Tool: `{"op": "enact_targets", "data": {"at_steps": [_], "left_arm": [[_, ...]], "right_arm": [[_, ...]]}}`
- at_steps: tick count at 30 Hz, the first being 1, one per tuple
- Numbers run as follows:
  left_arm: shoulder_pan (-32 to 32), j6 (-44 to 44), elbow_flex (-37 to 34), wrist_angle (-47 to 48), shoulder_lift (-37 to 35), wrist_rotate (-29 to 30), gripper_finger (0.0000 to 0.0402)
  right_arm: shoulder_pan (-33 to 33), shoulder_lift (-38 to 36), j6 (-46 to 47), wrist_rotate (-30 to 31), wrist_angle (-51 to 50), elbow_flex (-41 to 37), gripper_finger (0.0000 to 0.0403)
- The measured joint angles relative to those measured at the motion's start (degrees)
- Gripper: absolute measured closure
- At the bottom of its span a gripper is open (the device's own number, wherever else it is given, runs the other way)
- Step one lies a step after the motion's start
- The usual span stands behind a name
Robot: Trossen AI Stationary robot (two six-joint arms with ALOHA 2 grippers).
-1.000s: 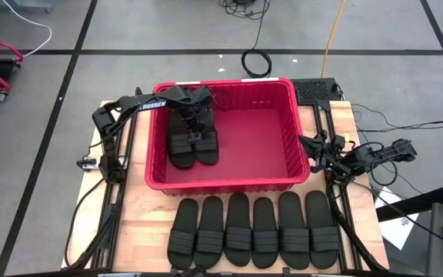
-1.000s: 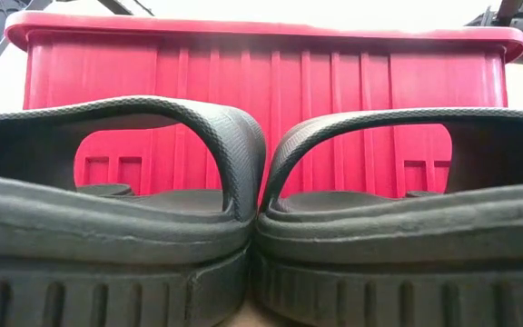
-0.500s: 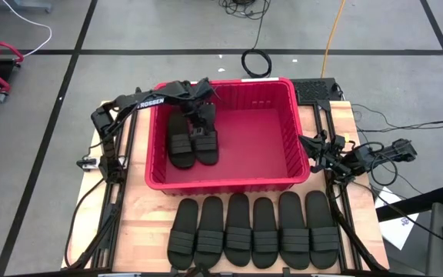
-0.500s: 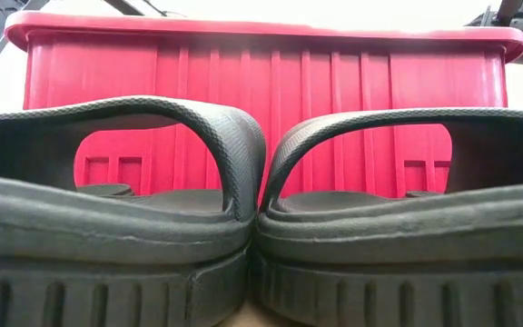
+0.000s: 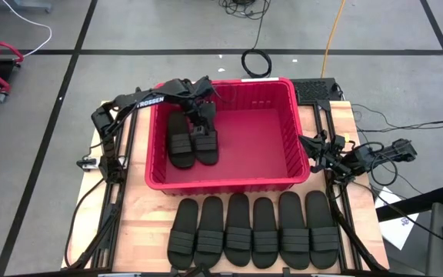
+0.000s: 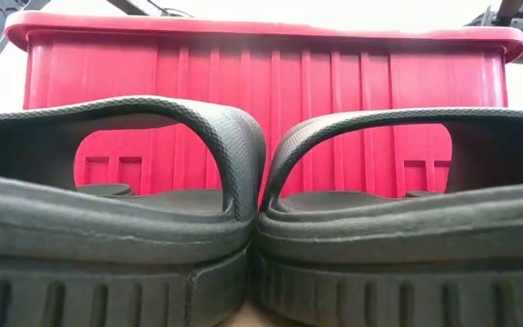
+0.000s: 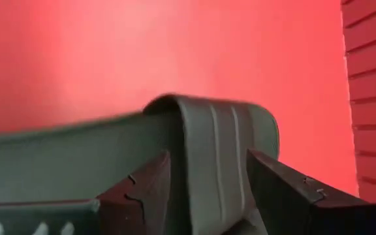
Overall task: Pick and place slides into bin
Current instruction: Put the slipper into the bin
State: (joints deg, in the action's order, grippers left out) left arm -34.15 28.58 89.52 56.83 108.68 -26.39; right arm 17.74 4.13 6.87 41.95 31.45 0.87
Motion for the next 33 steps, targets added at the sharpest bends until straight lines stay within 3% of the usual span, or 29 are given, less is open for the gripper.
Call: {"op": "enact_targets", "data": {"at_steps": [4,16,22,27,31,33], "left_arm": [[-0.11,0.87,-1.26,1.58,0.00,2.92,0.0206],[-0.03,-0.26,-2.71,2.33,0.18,2.88,0.0218],[0.67,0.32,-2.73,3.27,1.37,2.92,0.0283],[0.66,2.22,-2.75,3.80,1.62,-1.82,0.0385],[-0.58,1.15,-2.75,3.72,1.62,-10.70,0.0392],[-1.17,0.52,-2.75,3.96,1.51,-11.61,0.0397]], "right_arm": [[-0.02,0.01,0.00,0.00,-0.01,0.01,0.0403],[-0.01,-0.01,-0.02,0.00,-0.05,0.01,0.0403],[-0.02,-0.01,-0.02,0.02,-0.05,-0.01,0.0403],[-0.01,0.01,-0.02,0.02,-0.04,-0.01,0.0403],[0.00,-0.01,-0.02,0.02,-0.01,0.01,0.0403],[-0.02,0.01,-0.02,0.02,-0.03,0.01,0.0403]]}}
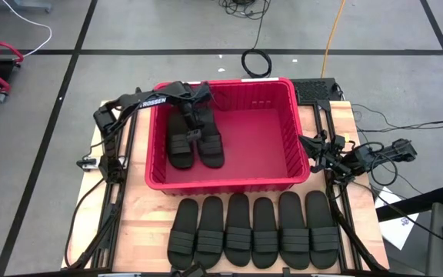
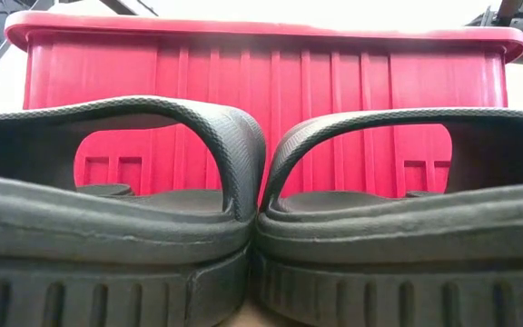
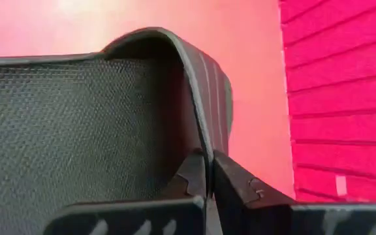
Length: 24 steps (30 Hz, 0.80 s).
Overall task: Pick and place slides into bin
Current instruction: Put the slipper into the bin
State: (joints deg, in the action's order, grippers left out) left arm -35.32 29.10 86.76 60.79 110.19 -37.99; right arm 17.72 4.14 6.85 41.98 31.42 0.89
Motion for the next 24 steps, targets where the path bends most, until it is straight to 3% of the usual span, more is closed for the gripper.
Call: {"op": "enact_targets", "data": {"at_steps": [7,20,24], "left_arm": [[-0.23,2.38,0.01,3.94,-0.02,3.32,0.0398],[0.42,6.13,0.11,2.50,2.02,8.48,0.0400],[1.67,8.56,0.20,1.87,2.73,12.55,0.0394]], "right_arm": [[0.02,-0.02,0.00,0.00,0.00,0.00,0.0403],[0.01,0.00,0.00,-0.01,0.00,0.00,0.0403],[0.00,0.00,0.00,-0.02,0.00,0.00,0.0403]]}}
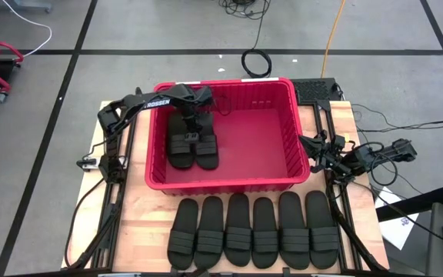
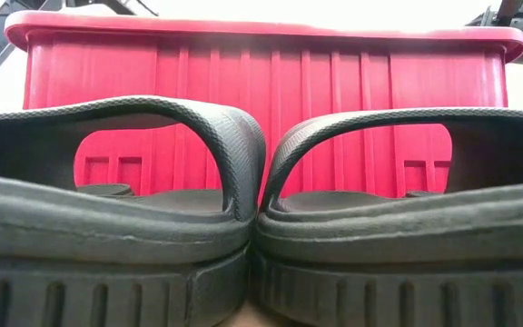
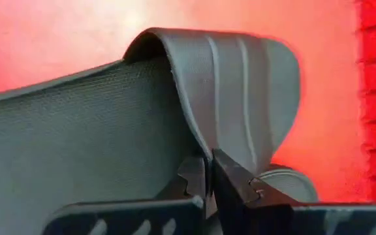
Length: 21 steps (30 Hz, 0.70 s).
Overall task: Pick and place slides into bin
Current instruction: Put the slipper into the bin
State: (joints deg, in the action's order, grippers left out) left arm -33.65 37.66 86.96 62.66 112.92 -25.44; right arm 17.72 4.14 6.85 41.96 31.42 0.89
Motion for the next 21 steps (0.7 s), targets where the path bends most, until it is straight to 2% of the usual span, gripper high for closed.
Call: {"op": "enact_targets", "data": {"at_steps": [5,16,21], "left_arm": [[0.93,0.15,0.00,-1.41,0.10,5.59,0.0365],[0.95,-2.39,0.24,-1.98,-1.65,8.18,0.0294],[0.94,-3.54,0.24,-2.17,-4.86,9.51,0.0262]], "right_arm": [[0.00,0.00,0.00,0.01,0.00,-0.02,0.0403],[0.01,0.00,-0.02,0.02,0.00,0.00,0.0403],[0.00,-0.01,-0.01,0.02,-0.03,0.00,0.0403]]}}
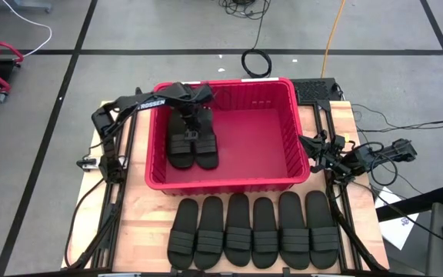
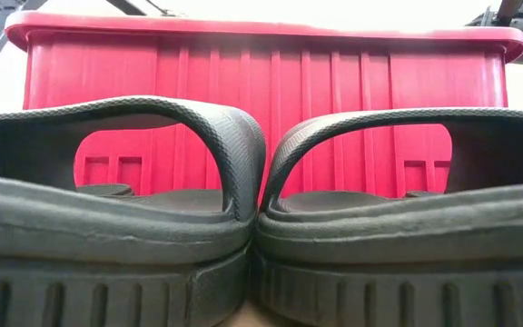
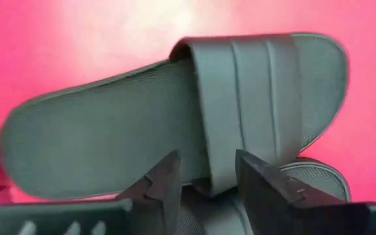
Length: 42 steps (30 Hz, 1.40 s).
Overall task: Pick and place slides into bin
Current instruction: Put the slipper into the bin
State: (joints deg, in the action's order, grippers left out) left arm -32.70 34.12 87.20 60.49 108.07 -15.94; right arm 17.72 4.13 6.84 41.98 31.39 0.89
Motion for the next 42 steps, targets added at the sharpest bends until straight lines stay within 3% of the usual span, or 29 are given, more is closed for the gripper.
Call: {"op": "enact_targets", "data": {"at_steps": [4,7,14,24,33,42], "left_arm": [[0.86,0.07,0.00,-0.20,-4.56,-2.90,0.0254],[2.55,0.08,0.02,-0.36,-8.66,-5.73,0.0269],[10.34,4.75,0.02,-1.20,-10.05,0.85,0.0388],[14.71,2.55,0.02,-3.61,-2.38,-0.33,0.0400],[17.81,5.27,-1.00,-5.36,-0.42,2.49,0.0401],[17.52,4.09,-7.22,-7.26,0.22,5.62,0.0401]], "right_arm": [[-0.01,0.01,0.01,0.00,0.01,0.00,0.0403],[0.01,0.00,-0.01,0.00,0.03,0.00,0.0403],[0.02,-0.01,-0.01,0.09,0.01,0.00,0.0403],[0.01,0.01,-0.01,0.20,0.10,-0.02,0.0403],[0.01,0.01,-0.01,0.20,0.00,-0.02,0.0403],[0.00,-0.01,0.00,0.06,0.03,-0.02,0.0403]]}}
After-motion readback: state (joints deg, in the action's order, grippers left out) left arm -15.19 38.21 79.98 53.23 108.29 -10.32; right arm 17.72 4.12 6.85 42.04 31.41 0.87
